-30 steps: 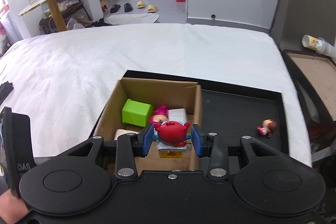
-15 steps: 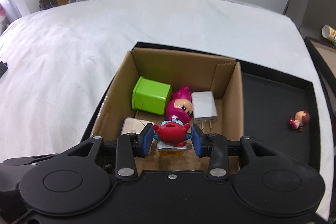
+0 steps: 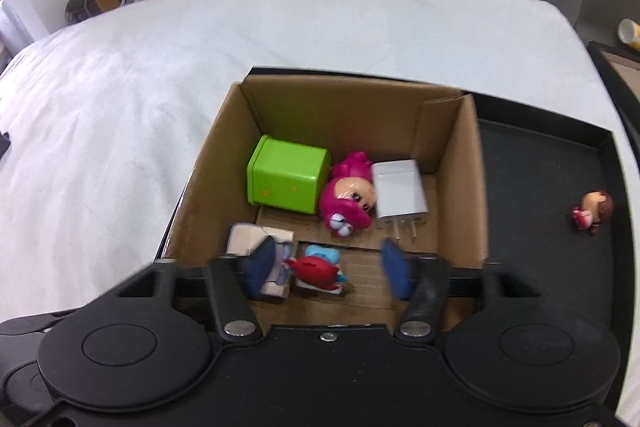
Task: Organize rigid objects
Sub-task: 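Hold the box wall with the left tool while the right tool drops the red crab inside, then move the right tool to the brown-haired doll and grasp it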
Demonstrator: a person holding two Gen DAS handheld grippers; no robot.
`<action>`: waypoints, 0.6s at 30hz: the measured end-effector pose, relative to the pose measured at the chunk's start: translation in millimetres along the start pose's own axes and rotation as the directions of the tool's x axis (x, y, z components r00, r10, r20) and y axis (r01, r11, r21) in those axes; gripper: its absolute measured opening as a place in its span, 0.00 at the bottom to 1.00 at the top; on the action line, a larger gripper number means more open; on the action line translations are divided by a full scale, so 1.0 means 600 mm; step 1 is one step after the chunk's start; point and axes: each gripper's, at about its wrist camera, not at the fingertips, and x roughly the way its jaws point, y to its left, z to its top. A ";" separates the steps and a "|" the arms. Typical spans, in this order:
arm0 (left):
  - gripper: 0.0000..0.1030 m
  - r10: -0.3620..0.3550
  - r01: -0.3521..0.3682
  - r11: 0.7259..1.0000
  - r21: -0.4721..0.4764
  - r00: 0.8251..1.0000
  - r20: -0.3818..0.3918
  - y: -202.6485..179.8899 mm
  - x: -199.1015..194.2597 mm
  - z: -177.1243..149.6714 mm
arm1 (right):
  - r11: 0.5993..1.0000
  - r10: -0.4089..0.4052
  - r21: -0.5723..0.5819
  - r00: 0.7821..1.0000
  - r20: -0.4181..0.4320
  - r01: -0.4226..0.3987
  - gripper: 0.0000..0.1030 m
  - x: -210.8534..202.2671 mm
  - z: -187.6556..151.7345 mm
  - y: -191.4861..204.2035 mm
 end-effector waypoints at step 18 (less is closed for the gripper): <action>0.23 0.032 -0.032 0.999 0.008 0.999 0.010 -0.013 -0.009 -0.002 | 0.994 0.056 0.088 0.996 0.070 -0.062 0.94 -0.103 -0.019 -0.082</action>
